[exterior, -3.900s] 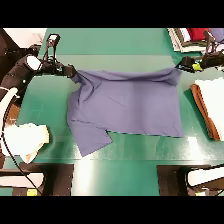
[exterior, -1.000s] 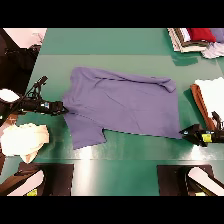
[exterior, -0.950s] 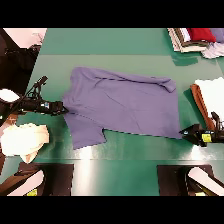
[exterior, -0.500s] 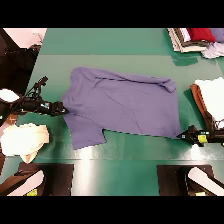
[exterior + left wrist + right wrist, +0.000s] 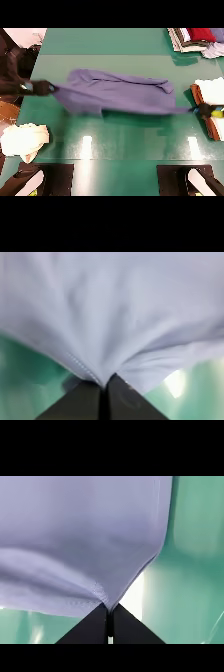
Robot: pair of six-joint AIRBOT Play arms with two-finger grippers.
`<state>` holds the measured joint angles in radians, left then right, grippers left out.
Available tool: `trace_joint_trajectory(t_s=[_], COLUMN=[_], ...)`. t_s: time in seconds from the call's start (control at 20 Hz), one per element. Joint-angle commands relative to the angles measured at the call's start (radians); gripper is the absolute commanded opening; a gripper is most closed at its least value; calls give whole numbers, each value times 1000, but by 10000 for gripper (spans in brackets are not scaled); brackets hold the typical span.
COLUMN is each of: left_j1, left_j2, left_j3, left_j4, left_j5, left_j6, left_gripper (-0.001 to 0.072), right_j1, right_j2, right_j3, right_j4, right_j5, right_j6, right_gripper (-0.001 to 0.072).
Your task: Fold the shirts.
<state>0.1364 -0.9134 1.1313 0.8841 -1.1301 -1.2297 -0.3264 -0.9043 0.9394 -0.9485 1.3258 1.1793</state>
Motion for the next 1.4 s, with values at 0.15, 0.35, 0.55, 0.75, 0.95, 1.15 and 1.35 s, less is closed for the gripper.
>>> trace_joint_trajectory(t_s=[0.15, 0.35, 0.55, 0.75, 0.95, 1.15, 1.35], left_j1=[1, 1, 1, 1, 1, 0, 0], left_j2=[63, 64, 64, 64, 63, 0, -158], left_j3=[661, 985, 1149, 1155, 863, 463, 184], left_j4=[-2, -3, -81, -164, -131, -126, -125], left_j5=[24, 47, 44, 2, -46, -102, -67], left_j6=[-4, -6, -80, -80, -80, -71, 14], left_gripper=[26, 27, 26, 26, 26, 26, 26], right_j1=[50, 50, 50, 50, 50, 59, 124], right_j2=[140, 139, 139, 104, 29, -134, -325], right_j3=[605, 900, 1069, 1182, 1052, 843, 676], right_j4=[10, 3, -60, -228, -222, -223, -230], right_j5=[-160, -158, -80, 67, 148, 216, 183], right_j6=[70, 70, 80, 122, 122, 121, 121], right_gripper=[17, 18, 18, 18, 18, 18, 18])
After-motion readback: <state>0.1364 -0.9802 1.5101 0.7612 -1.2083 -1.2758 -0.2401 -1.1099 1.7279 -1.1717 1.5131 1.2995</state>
